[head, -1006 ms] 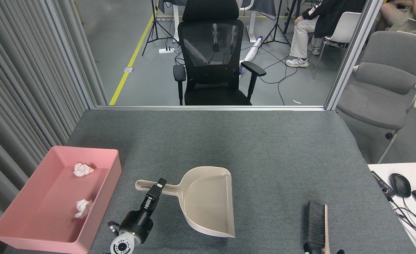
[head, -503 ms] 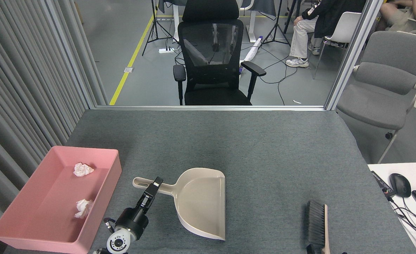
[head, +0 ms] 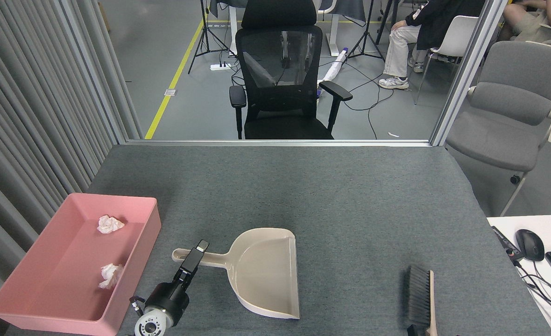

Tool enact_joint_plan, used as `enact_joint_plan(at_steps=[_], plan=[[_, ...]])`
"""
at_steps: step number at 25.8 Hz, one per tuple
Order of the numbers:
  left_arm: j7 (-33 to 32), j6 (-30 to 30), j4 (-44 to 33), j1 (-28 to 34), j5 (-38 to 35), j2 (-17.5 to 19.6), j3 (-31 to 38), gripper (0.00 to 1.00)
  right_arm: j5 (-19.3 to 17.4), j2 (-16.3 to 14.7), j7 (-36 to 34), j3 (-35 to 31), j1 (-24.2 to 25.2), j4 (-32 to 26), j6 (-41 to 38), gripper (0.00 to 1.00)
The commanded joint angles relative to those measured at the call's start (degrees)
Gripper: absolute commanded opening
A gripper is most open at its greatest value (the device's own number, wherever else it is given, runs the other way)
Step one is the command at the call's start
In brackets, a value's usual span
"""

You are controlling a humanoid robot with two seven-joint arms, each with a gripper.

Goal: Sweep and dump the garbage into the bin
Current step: 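Open the left gripper and release the dustpan handle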

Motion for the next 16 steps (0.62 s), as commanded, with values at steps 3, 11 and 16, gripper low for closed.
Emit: enact_joint_plan(at_steps=[3,11,16], plan=[[-0.6,0.6,-4.2,3.7,0.0,1.9,0.0,0.95,0.0,0.2,0.0,0.1,-0.1,0.0,0.0,1.00],[-1.1,1.6,-13.2,10.7,1.0,1.8,0.0,0.94,0.0,0.4,0.0,0.1,-0.1,-0.4,-2.3,1.00],[-1.1,3.7,-21.4,15.9,0.8,1.8,-0.4,0.94,0.0,0.4,0.1,0.1,-0.4,-0.4,-2.2,1.00]])
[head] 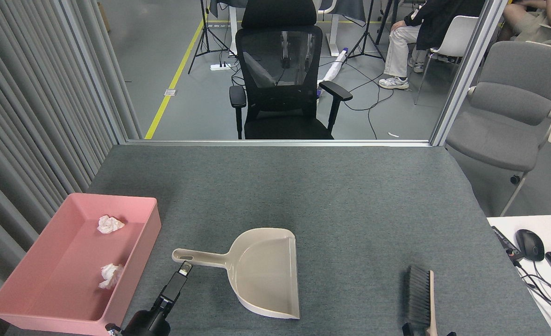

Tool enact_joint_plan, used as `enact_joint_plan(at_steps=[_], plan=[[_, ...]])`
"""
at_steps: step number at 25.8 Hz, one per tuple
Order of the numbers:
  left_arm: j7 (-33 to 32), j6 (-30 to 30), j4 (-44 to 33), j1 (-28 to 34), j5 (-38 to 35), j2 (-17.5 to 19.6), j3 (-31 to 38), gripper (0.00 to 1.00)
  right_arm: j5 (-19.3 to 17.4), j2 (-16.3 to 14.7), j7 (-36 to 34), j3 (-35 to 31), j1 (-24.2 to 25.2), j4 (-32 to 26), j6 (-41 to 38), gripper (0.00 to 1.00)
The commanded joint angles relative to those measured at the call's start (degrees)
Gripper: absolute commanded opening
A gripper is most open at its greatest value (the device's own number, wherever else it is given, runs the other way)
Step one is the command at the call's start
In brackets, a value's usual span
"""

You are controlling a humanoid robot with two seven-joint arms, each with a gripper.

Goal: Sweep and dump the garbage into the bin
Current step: 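Open the left gripper and release the dustpan handle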

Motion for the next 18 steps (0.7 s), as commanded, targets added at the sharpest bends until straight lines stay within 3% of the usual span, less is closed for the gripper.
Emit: enact_joint_plan(at_steps=[1,8,14,18], plan=[[0.0,1.0,-6.1,3.7,-0.2,0.0,-0.2,0.94,0.0,0.0,0.5,0.0,-0.4,0.0,0.0,1.00],[0.0,0.7,-16.0,8.7,-2.3,0.1,-0.3,0.92,0.4,-1.0,2.2,0.4,-6.9,-1.2,0.2,1.00],[0.5,-1.8,-22.6,9.8,-23.2,-0.2,-0.3,0.92,2.2,-0.4,7.1,0.8,-14.5,-0.6,0.7,1.00],[0.5,-4.0,-22.5,8.8,-36.2,-0.8,-0.7,0.90,8.4,0.1,7.1,1.8,-18.9,2.0,3.6,1.00]])
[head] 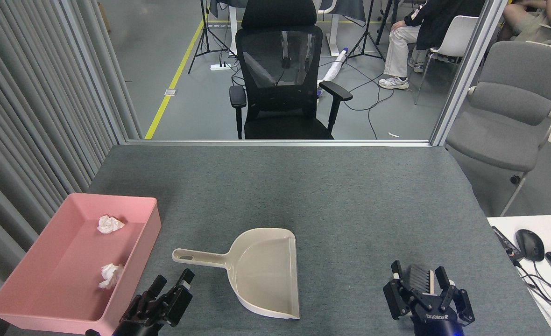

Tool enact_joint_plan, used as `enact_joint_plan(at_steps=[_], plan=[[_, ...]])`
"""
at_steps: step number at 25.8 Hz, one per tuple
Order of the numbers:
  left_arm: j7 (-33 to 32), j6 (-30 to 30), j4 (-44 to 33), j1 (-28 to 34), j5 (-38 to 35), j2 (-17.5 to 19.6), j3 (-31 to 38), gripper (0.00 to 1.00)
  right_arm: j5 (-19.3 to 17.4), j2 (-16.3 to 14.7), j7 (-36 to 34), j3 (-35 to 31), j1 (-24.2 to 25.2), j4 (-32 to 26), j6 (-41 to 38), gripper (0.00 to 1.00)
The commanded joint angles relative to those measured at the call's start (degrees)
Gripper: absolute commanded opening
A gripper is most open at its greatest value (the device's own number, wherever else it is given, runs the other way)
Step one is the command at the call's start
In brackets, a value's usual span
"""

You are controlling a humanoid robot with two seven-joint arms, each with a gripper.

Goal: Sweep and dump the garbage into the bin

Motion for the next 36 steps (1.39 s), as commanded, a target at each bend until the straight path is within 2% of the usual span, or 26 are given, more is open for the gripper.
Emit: enact_joint_plan(at_steps=[1,4,7,10,20,23,24,27,32,36], plan=[[0.2,-1.6,-0.5,-0.7,-11.3,-0.9,-1.2,0.90,5.0,0.6,0.3,1.9,-3.6,1.9,1.9,1.00],[2.0,-1.0,-0.3,-4.4,-16.9,-2.4,-1.8,0.84,6.2,1.6,0.3,2.7,-4.3,2.3,2.9,1.00],[5.0,1.2,1.3,-6.6,-21.9,-3.1,-1.9,0.84,6.2,1.8,0.3,3.0,-6.3,4.5,4.1,1.00],[7.4,2.4,1.9,-6.4,-22.7,-3.6,-2.3,0.85,6.2,2.2,0.2,3.2,-7.2,6.2,4.1,1.00],[7.2,2.6,2.7,-8.0,-27.2,-3.3,-1.4,0.84,6.6,1.4,0.1,3.9,-7.5,7.3,3.6,1.00],[7.2,1.6,2.9,-8.4,-29.0,-1.9,-1.3,0.88,7.1,-0.1,0.0,3.8,-7.4,7.3,3.6,1.00],[7.2,1.1,2.8,-8.4,-30.5,-1.3,-1.2,0.93,7.1,-0.6,0.0,3.8,-7.4,7.3,3.6,1.00],[7.2,0.4,2.6,-8.1,-33.3,-0.7,0.0,0.94,7.1,-0.8,0.0,3.8,-7.4,7.3,3.8,1.00],[6.8,1.0,2.6,-8.0,-33.6,-1.3,0.1,0.92,7.2,-0.7,0.0,3.9,-7.5,7.3,3.5,1.00],[6.8,3.0,2.7,-7.9,-33.6,-3.3,0.6,0.92,7.1,-0.8,0.0,4.0,-7.3,7.3,0.2,1.00]])
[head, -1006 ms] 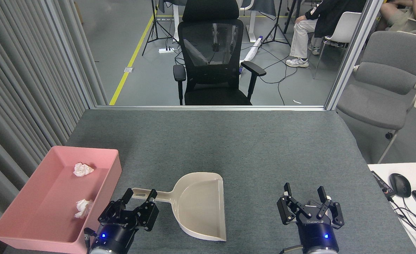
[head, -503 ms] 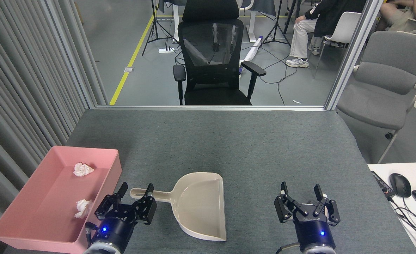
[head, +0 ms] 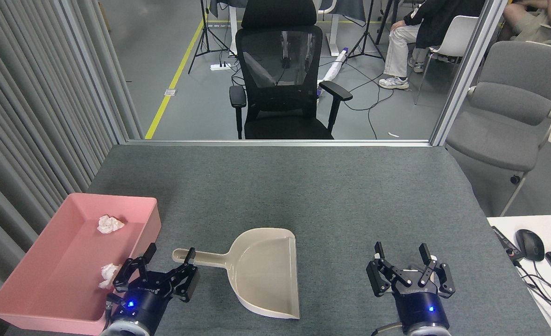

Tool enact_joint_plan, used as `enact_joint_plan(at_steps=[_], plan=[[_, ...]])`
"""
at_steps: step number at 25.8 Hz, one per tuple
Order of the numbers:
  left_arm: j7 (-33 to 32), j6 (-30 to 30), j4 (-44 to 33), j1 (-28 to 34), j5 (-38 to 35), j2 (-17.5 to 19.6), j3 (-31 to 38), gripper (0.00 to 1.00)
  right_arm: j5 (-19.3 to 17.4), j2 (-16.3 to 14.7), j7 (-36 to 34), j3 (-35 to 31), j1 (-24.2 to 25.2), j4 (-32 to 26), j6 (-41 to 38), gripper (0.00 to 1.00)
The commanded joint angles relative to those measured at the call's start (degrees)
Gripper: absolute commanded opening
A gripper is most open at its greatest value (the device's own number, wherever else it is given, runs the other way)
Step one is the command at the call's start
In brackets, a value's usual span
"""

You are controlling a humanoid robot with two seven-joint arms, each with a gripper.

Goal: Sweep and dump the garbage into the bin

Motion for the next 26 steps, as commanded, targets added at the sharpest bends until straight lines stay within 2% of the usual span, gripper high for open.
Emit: enact_joint_plan(at_steps=[1,26], plan=[[-0.1,1.3,0.1,0.1,-0.1,-1.7,0.8,0.92,-0.1,-0.1,0.0,0.1,0.1,0.0,-2.5,1.00],[0.7,1.4,-0.7,-1.0,-0.2,-1.7,2.2,0.93,-2.2,-0.1,0.1,-0.1,-0.3,1.2,-3.0,1.00]])
